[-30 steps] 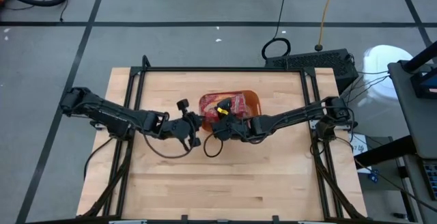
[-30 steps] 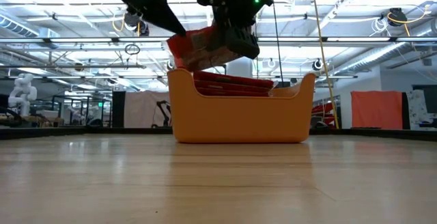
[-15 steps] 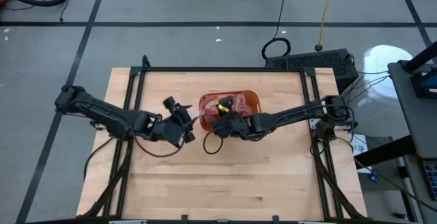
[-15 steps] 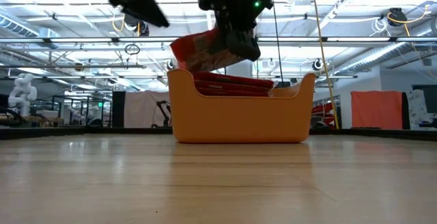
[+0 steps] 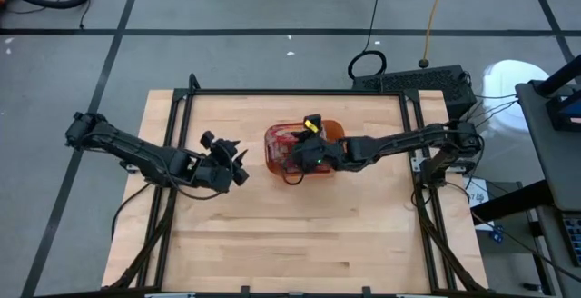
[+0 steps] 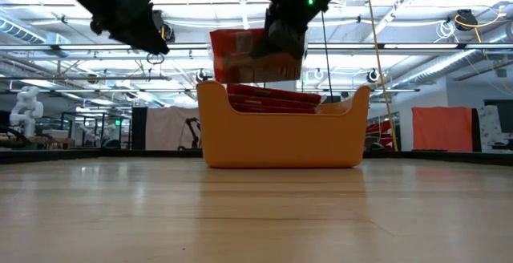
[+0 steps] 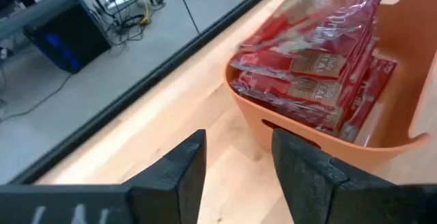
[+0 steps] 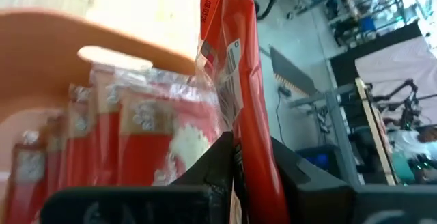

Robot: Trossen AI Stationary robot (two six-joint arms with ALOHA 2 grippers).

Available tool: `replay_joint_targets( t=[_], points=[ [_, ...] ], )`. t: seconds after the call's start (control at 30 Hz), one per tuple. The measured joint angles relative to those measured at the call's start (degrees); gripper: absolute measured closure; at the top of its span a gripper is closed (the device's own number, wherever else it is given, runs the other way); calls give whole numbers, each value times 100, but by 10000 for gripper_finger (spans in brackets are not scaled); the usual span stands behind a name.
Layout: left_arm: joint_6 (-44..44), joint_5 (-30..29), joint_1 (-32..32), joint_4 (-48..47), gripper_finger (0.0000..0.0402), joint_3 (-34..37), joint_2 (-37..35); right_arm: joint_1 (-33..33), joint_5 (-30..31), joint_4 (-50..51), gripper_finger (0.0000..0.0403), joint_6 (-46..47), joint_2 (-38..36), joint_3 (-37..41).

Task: Sort popcorn bags into baskets
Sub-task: Put the red popcorn bag into the orange bin

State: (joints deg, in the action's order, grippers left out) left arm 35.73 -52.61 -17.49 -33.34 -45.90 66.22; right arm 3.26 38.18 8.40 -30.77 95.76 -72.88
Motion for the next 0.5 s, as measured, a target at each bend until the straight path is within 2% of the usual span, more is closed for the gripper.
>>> replay_joint_targets(
  t=[0.17,0.33,0.5],
  points=[
    [-143,37,4,930,249,524,4,-107,-93,-1173,362,-386,-158,749],
    [-207,46,4,1412,256,765,1,-148,-256,-2155,362,-883,-223,1405],
    [-413,56,15,1701,263,795,2,-178,-246,-2438,362,-874,-229,1727]
  ],
)
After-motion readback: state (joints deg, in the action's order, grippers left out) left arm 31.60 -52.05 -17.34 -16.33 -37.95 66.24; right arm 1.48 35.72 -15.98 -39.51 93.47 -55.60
